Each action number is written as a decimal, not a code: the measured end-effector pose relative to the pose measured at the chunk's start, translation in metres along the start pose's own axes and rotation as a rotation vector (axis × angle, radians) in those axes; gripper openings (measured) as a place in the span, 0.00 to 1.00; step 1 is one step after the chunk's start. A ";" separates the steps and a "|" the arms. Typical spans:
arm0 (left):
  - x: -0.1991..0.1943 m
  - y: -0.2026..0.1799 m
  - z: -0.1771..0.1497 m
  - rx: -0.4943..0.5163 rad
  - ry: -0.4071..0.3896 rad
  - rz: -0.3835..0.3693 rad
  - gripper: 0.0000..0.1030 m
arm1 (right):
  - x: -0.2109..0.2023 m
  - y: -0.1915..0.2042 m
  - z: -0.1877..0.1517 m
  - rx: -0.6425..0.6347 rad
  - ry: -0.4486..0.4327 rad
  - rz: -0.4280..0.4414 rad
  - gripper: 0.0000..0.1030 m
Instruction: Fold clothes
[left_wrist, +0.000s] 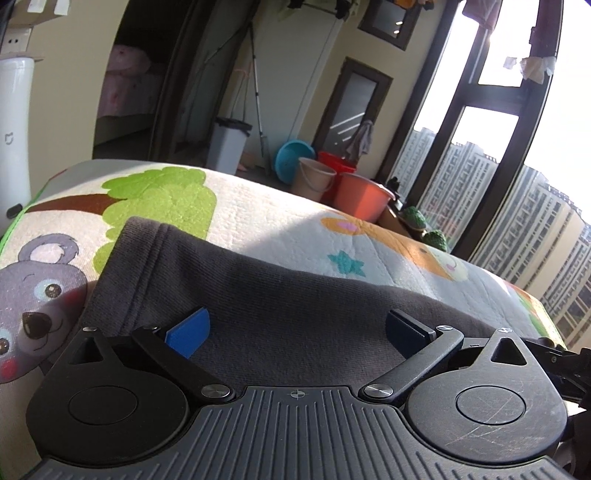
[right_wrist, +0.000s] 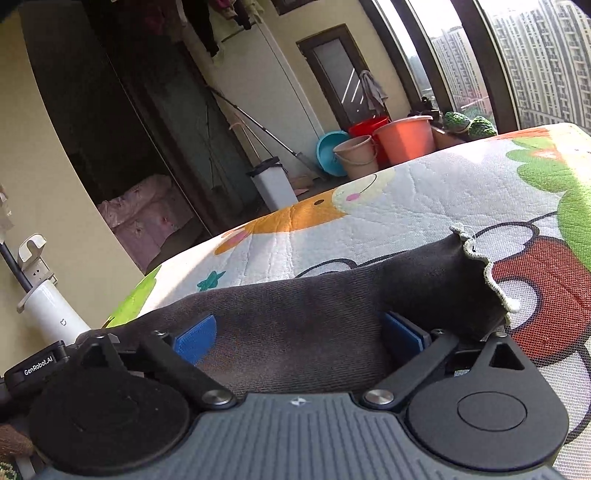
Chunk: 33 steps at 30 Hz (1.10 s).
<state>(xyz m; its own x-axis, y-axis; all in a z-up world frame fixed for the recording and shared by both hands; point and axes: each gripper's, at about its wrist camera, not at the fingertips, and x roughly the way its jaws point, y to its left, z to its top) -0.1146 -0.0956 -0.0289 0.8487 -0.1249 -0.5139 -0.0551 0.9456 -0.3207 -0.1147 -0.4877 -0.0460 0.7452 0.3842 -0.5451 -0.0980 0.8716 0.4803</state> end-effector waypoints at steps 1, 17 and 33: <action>0.000 0.000 0.000 -0.001 0.000 -0.001 1.00 | 0.001 0.002 0.000 -0.012 0.004 -0.008 0.97; -0.001 0.001 -0.001 -0.004 -0.003 -0.002 1.00 | 0.003 0.004 -0.001 -0.001 -0.002 -0.007 1.00; 0.005 -0.027 -0.002 0.053 0.027 0.057 1.00 | 0.008 0.018 -0.004 -0.083 0.011 -0.076 1.00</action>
<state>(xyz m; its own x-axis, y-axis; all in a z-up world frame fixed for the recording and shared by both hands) -0.1095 -0.1228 -0.0244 0.8305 -0.0776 -0.5516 -0.0745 0.9659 -0.2480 -0.1129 -0.4675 -0.0447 0.7455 0.3191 -0.5852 -0.0964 0.9203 0.3790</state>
